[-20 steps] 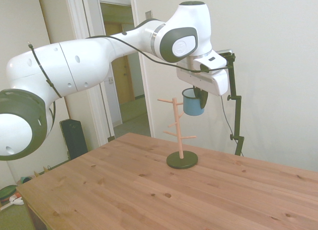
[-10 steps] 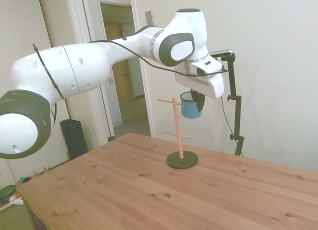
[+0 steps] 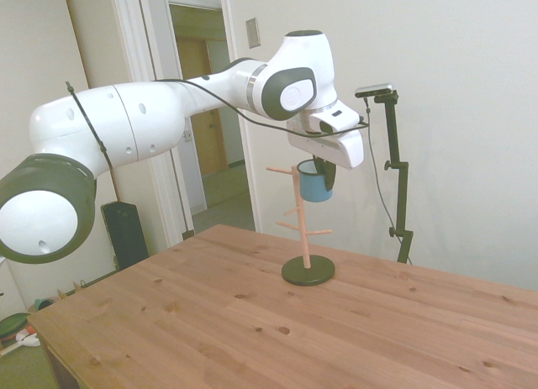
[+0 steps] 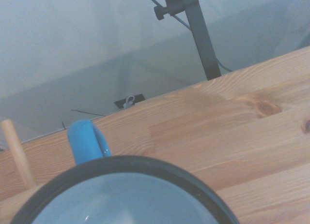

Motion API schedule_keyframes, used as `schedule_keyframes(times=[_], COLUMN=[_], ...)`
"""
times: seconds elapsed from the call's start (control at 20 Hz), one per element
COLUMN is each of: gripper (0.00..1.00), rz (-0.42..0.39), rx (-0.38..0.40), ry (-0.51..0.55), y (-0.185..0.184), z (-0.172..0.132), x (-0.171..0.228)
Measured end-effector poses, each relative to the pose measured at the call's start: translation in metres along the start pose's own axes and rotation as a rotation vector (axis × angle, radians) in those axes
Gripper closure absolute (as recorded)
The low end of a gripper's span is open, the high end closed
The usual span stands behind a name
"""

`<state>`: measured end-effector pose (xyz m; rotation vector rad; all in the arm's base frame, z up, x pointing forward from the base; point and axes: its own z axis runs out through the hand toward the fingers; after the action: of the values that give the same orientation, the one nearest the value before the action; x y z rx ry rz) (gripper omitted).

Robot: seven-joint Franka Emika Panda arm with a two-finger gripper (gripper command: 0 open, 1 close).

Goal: Hang the mug

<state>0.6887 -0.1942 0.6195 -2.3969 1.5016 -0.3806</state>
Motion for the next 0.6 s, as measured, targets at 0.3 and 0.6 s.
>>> schedule_keyframes(times=[0.3,0.6], gripper=[1.0,0.0], rz=[-0.021,-0.038], rx=[-0.014,-0.021], ry=[0.015,0.02], y=[-0.008,-0.002], z=[0.017,0.027], x=[-0.014,-0.038])
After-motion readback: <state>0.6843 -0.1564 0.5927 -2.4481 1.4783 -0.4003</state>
